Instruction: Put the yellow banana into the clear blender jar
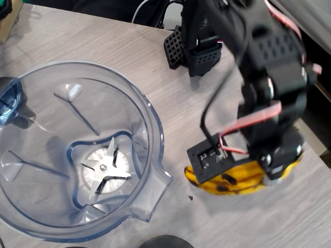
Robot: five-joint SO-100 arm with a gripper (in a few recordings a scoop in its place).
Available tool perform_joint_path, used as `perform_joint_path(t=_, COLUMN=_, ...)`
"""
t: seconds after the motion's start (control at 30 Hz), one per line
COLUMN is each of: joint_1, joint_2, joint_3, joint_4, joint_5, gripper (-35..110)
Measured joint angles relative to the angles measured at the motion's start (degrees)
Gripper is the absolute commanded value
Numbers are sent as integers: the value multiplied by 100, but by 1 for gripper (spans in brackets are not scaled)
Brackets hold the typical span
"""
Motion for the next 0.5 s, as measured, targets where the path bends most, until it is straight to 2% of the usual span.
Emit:
perform_joint_path(t=0.13, joint_1=0, joint_2=686, joint_3=-721, joint_4=53, joint_5=-255, gripper=4)
perform_joint_path(t=0.33, joint_1=0, joint_2=721, joint_3=-2804, joint_4=483, joint_5=-299, gripper=4)
perform_joint_path(t=0.5, joint_1=132, joint_2=721, joint_3=-3551, joint_4=510, joint_5=-229, gripper=4)
